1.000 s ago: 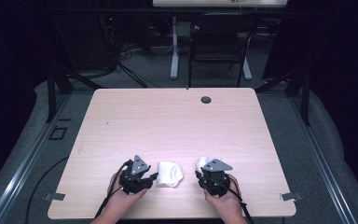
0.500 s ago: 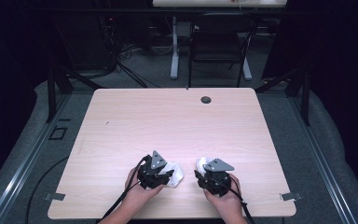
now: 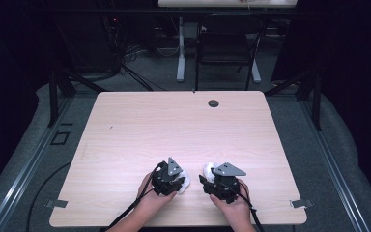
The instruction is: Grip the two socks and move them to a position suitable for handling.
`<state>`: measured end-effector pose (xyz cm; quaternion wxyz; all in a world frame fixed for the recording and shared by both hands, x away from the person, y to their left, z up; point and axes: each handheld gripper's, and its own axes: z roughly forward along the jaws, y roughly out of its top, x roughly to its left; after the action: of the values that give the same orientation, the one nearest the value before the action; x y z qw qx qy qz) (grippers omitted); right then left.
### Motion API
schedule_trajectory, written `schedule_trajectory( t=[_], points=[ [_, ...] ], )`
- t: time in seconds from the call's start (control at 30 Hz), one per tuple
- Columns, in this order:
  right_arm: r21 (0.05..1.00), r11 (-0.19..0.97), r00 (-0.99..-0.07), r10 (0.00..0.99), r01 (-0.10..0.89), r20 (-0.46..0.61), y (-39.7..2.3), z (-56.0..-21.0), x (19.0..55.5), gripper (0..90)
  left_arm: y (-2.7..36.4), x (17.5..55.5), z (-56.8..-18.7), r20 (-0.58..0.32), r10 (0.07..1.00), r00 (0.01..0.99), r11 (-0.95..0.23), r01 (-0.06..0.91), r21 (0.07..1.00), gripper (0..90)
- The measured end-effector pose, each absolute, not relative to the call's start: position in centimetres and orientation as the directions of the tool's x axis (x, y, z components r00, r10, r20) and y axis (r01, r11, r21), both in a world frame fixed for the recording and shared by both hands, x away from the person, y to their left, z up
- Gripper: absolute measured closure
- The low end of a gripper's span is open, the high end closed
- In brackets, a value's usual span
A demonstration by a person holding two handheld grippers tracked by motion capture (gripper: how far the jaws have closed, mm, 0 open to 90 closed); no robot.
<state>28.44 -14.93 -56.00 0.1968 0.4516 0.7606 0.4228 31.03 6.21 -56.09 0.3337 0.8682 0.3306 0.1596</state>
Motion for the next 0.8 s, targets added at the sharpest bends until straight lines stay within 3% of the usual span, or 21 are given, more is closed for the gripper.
schedule_trajectory(
  t=[0.37,0.57,0.8],
  points=[
    [0.816,0.184,-0.533,0.829,0.548,0.171,-15.1,-55.9,28.4,53.0,6.4,30.9,-55.9,0.06,0.676,0.734,-0.561,0.46,0.688,82.9],
    [0.805,0.276,-0.583,0.806,0.524,0.103,-14.0,-56.1,27.9,63.2,7.1,30.7,-55.2,0.049,0.681,0.731,-0.537,0.453,0.711,85.4],
    [0.787,0.365,-0.655,0.752,0.497,0.065,-11.6,-56.4,27.7,67.1,8.2,30.5,-54.4,0.035,0.692,0.721,-0.511,0.455,0.73,86.1]
  ],
)
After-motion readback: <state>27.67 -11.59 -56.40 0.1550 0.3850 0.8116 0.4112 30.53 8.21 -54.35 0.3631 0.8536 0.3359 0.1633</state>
